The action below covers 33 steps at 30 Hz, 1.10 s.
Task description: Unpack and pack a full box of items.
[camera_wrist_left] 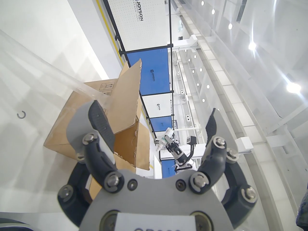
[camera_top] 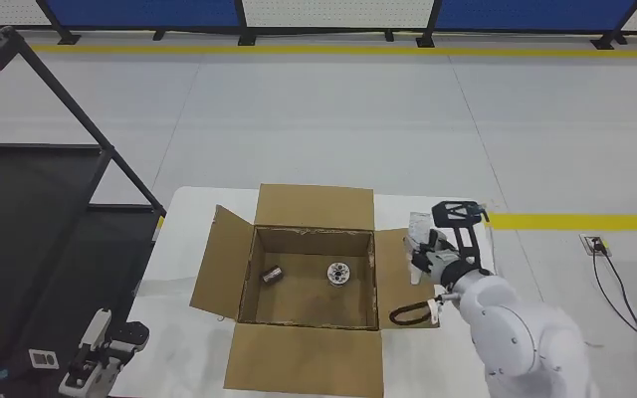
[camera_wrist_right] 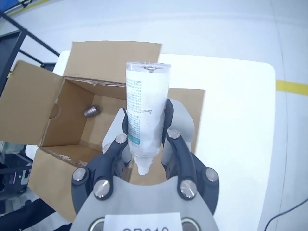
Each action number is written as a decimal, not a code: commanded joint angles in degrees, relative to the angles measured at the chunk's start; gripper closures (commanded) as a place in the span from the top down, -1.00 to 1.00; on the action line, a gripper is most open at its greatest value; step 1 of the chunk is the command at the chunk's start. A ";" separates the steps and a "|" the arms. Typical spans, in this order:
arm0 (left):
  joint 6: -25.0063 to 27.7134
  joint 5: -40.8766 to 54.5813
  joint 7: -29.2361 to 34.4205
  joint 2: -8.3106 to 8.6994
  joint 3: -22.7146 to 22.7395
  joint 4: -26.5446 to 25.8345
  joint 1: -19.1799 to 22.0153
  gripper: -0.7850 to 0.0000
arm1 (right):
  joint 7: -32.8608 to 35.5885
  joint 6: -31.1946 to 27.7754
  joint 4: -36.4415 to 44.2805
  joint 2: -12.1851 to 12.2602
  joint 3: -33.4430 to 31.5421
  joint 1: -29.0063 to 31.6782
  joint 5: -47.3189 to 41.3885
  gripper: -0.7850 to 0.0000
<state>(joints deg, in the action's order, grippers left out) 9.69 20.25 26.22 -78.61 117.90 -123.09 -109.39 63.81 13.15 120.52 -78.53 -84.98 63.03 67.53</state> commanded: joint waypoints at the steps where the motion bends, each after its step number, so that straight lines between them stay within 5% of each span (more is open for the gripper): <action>1: 0.01 0.01 0.00 0.00 0.01 0.00 -0.01 1.00 | 0.40 -0.60 -0.66 0.33 -4.93 1.32 -1.67 -1.00; 13: 0.01 0.01 0.00 0.00 0.01 0.00 -0.01 1.00 | -1.24 -7.06 -27.31 2.16 -15.65 -4.21 -5.58 -1.00; 26: 0.01 0.01 0.00 0.00 0.01 0.00 -0.01 1.00 | 1.42 -18.93 -53.55 4.43 -13.69 -16.50 -1.90 -1.00; 33: 0.01 0.01 0.00 0.00 0.01 0.00 -0.01 1.00 | -0.15 -18.61 -60.06 5.00 -11.16 -20.02 1.45 -1.00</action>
<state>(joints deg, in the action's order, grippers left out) 9.70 20.27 26.23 -78.61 117.91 -123.09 -109.40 63.96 -5.62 61.15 -73.55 -96.42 43.31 68.88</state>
